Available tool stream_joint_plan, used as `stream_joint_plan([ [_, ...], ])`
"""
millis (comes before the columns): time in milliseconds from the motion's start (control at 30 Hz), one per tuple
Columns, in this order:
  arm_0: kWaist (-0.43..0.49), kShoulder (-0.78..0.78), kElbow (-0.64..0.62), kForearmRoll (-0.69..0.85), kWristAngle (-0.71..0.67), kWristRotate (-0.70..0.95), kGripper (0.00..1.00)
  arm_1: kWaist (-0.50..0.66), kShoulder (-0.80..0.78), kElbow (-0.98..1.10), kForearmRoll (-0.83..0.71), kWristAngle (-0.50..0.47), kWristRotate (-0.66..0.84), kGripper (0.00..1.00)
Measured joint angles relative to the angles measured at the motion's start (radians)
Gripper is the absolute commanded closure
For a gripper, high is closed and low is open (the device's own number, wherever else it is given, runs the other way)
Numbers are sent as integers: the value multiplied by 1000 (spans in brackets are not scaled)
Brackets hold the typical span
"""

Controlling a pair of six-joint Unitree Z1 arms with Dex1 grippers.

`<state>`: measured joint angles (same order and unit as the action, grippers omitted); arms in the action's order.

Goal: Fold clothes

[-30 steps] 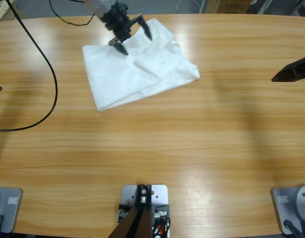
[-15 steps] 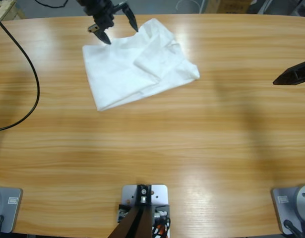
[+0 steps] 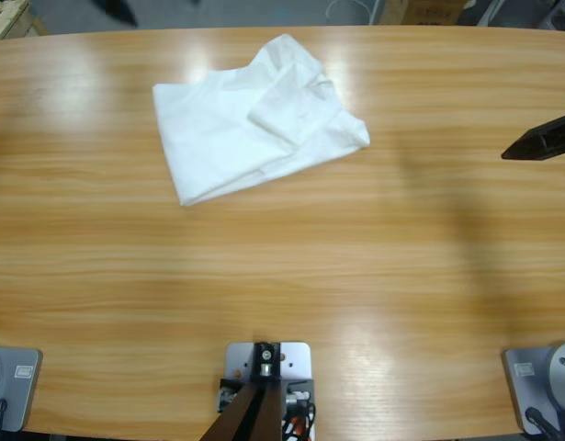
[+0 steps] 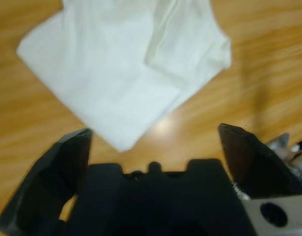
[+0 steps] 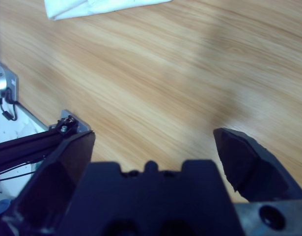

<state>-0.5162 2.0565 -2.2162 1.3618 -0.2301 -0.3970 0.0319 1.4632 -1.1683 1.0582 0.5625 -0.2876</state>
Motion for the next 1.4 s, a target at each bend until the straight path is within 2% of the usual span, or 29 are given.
stream_joint_plan([
  [67,18,-91,220,-110,0,0,0,1,-1,2,-1,0,0,0],
  [133,35,-171,380,-192,0,0,0,4,-1,2,-4,0,0,0],
  [367,62,-362,658,-362,-14,-27,0,33,-1,10,-17,0,2,0],
  [533,76,-471,928,-609,-98,-117,0,41,-1,10,-17,0,10,0],
  [567,77,-497,1030,-703,-133,-156,0,50,-1,10,-17,0,13,0],
  [600,77,-500,1041,-720,-139,-163,0,53,-1,10,-17,0,13,0],
  [700,78,-525,1218,-979,-161,-298,0,94,-5,10,-17,0,24,0],
  [833,78,-532,1395,-1204,-166,-402,0,121,-20,10,-17,0,32,0],
  [967,78,-531,1469,-1310,-166,-439,0,135,-25,10,-16,-2,35,0],
  [1200,92,-469,1481,-1433,-166,-489,0,145,-25,10,-16,-3,36,0],
  [1400,102,-413,1496,-1465,-160,-559,11,146,-24,10,-16,-6,36,0],
])
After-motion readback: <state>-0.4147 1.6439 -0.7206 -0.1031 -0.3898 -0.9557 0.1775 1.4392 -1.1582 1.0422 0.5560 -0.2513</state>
